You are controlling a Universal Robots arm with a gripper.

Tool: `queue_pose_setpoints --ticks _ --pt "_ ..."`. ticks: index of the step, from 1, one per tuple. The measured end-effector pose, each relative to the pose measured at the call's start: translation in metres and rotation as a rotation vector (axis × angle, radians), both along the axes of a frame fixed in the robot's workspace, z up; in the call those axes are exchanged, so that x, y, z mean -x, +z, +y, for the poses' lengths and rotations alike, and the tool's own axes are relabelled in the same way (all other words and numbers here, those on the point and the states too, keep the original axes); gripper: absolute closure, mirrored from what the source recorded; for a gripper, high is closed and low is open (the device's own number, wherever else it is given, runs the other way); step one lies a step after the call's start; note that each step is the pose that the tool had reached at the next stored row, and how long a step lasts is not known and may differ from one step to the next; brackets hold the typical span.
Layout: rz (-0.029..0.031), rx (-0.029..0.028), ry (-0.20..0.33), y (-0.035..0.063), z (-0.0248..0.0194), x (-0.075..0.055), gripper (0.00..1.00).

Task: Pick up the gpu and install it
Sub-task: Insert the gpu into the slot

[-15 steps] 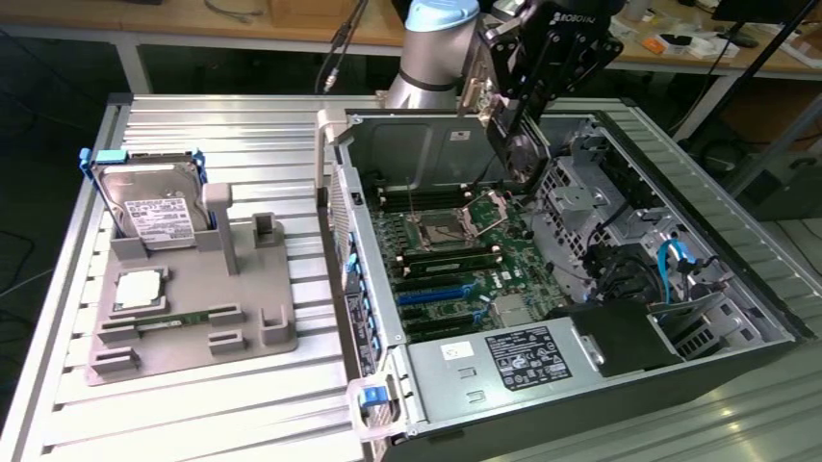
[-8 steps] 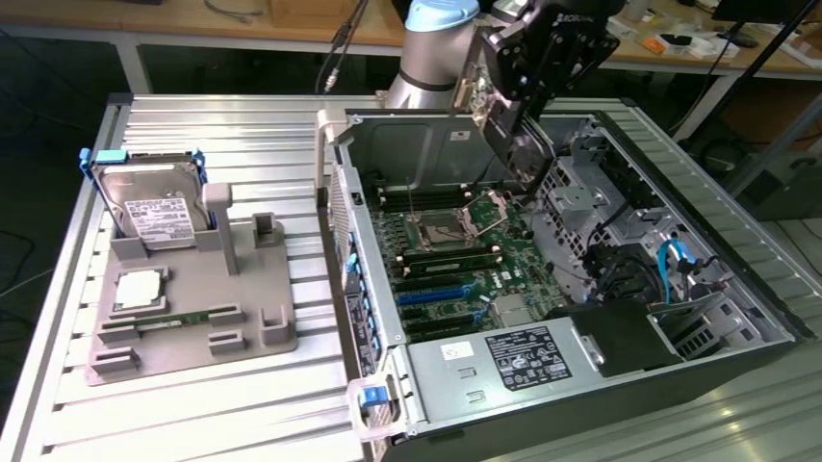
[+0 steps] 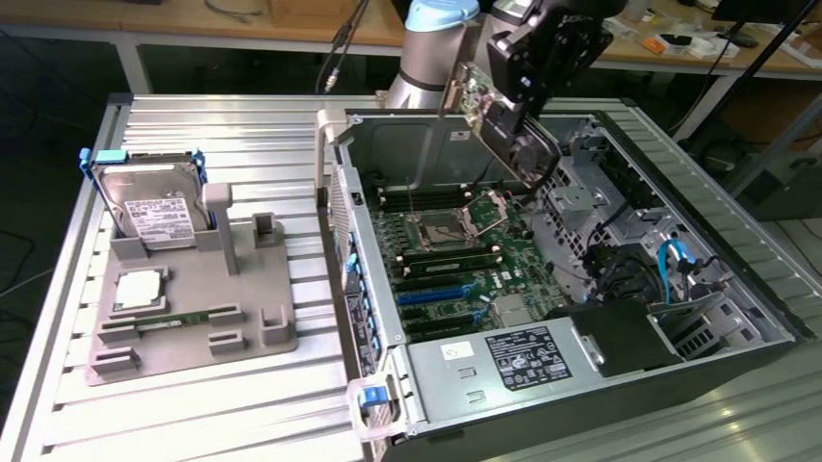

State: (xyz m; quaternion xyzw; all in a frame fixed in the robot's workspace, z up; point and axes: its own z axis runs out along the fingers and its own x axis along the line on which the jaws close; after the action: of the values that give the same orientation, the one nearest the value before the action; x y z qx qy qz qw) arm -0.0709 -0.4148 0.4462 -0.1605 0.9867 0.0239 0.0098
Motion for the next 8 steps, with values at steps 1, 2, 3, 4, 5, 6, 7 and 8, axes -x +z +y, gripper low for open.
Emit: queue_pose_setpoints --ticks 1,2,3,4,5,6,7,8 --pt "0.0001 0.0000 0.013 0.0000 0.0000 0.0000 0.73" --pt "0.0000 0.0000 0.022 0.0000 0.0000 -0.0001 0.73" --pt "0.0000 0.0000 0.037 0.0000 0.0000 -0.0001 0.73" --pt "0.0001 -0.0001 0.056 0.0000 0.0000 -0.0002 0.73" --pt "0.0001 -0.0001 0.072 0.0000 0.0000 -0.0004 0.73" --pt "0.0001 -0.0001 0.092 0.0000 0.0000 -0.0008 0.73" --pt "0.0002 -0.0001 0.113 0.0000 0.0000 -0.0016 0.73" --pt "0.0002 0.0000 0.128 0.0000 0.0000 -0.0015 0.73"
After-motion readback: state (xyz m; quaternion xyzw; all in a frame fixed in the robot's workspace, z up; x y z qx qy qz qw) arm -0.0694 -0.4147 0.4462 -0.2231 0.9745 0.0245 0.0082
